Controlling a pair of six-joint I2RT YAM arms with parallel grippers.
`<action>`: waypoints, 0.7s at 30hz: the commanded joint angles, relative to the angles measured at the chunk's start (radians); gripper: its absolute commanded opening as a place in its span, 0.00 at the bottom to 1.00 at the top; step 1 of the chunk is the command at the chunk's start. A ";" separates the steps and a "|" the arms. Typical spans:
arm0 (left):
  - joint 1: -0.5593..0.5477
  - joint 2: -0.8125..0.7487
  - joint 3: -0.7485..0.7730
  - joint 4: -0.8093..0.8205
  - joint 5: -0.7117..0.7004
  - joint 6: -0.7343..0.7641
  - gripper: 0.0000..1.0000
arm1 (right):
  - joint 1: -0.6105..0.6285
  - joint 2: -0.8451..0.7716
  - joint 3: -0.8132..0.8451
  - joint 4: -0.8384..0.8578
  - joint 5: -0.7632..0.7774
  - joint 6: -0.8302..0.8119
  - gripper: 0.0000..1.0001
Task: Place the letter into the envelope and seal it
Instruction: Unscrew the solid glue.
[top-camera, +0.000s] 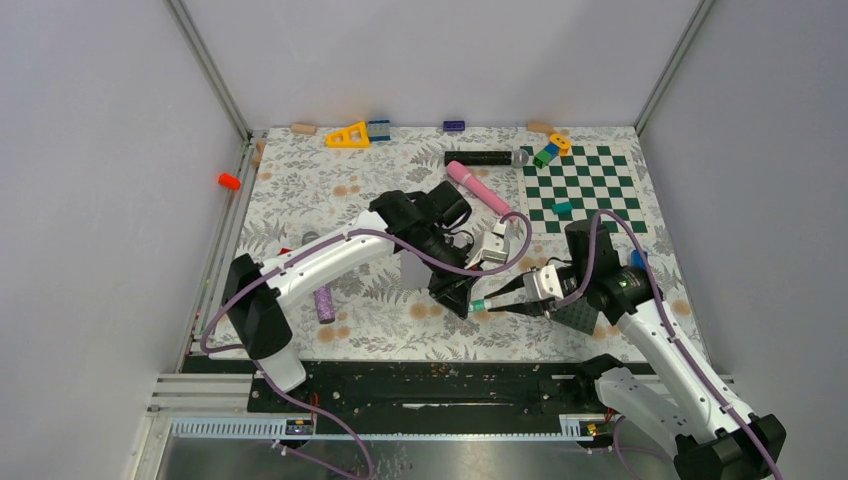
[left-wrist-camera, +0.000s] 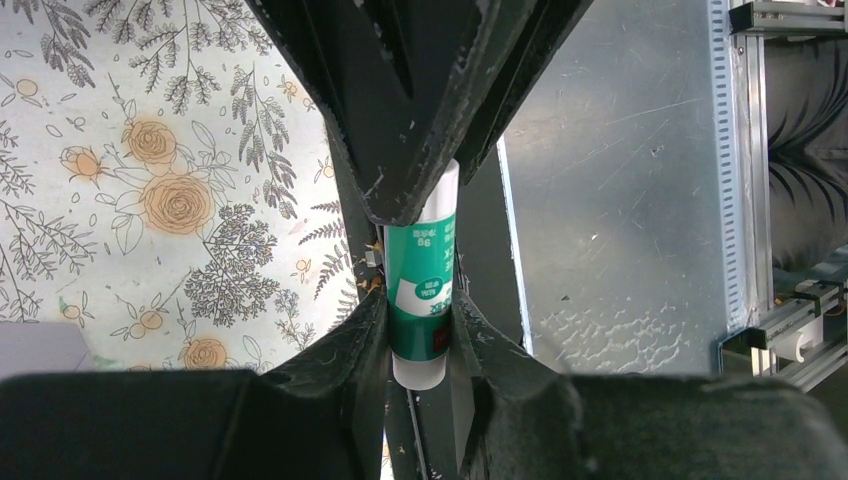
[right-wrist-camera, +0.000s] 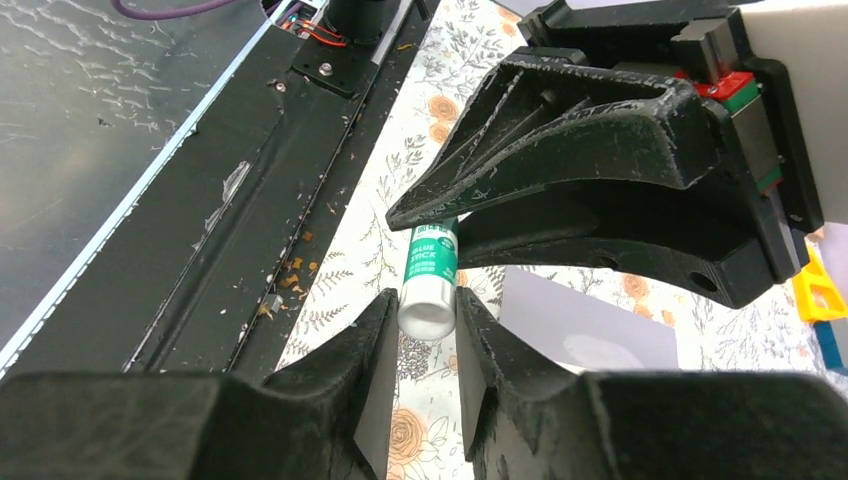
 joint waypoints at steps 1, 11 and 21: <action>0.010 -0.051 0.022 0.110 -0.056 -0.034 0.04 | 0.017 -0.001 -0.003 -0.007 -0.008 0.076 0.22; 0.006 -0.191 -0.084 0.322 -0.347 -0.145 0.05 | 0.018 0.059 0.016 0.117 0.024 0.653 0.24; -0.055 -0.251 -0.156 0.400 -0.553 -0.130 0.06 | 0.015 0.167 0.015 0.594 0.141 1.583 0.25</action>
